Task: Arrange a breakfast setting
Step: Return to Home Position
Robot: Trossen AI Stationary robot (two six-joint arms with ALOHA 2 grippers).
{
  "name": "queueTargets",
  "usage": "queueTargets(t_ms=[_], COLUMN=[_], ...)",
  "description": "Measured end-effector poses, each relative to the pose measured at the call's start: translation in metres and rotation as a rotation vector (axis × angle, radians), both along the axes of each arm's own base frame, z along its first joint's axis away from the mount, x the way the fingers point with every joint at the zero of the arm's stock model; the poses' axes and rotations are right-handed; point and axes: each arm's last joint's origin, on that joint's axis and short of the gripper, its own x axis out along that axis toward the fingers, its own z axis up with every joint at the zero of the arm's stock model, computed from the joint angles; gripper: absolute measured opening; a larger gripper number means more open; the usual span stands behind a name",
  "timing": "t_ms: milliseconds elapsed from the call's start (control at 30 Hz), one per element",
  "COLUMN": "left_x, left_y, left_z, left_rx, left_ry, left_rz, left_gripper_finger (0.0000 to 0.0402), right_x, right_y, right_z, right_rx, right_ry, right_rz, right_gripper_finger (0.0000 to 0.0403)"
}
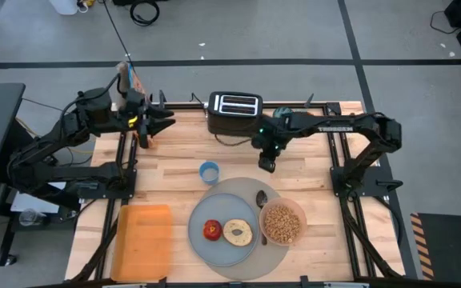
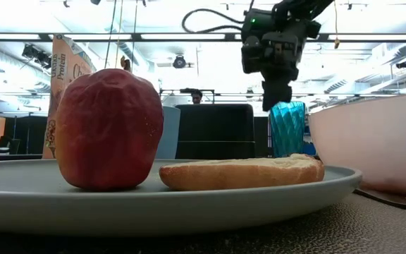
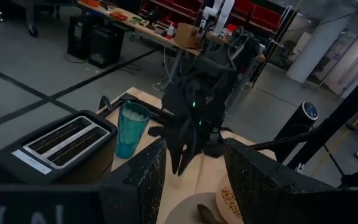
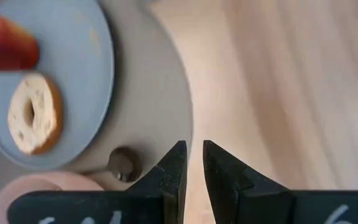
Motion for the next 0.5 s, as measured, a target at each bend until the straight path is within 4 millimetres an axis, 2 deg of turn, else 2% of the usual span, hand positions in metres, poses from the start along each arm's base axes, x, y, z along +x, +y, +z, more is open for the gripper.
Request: queueTargets(t_ms=[267, 500], left_x=[0.003, -0.002], left_y=[0.001, -0.001], left_z=[-0.002, 0.0], left_rx=[0.068, 0.104], left_ry=[0.029, 0.004], left_rz=[-0.001, -0.013], left_gripper_finger=[0.0172, 0.0172], right_x=[-0.018, -0.06], right_y=[-0.02, -0.032], right_z=[0.044, 0.093], right_rx=[-0.073, -0.193], right_ry=[-0.229, -0.405], right_rz=[-0.14, -0.295], right_gripper_finger=[0.0059, 0.0059])
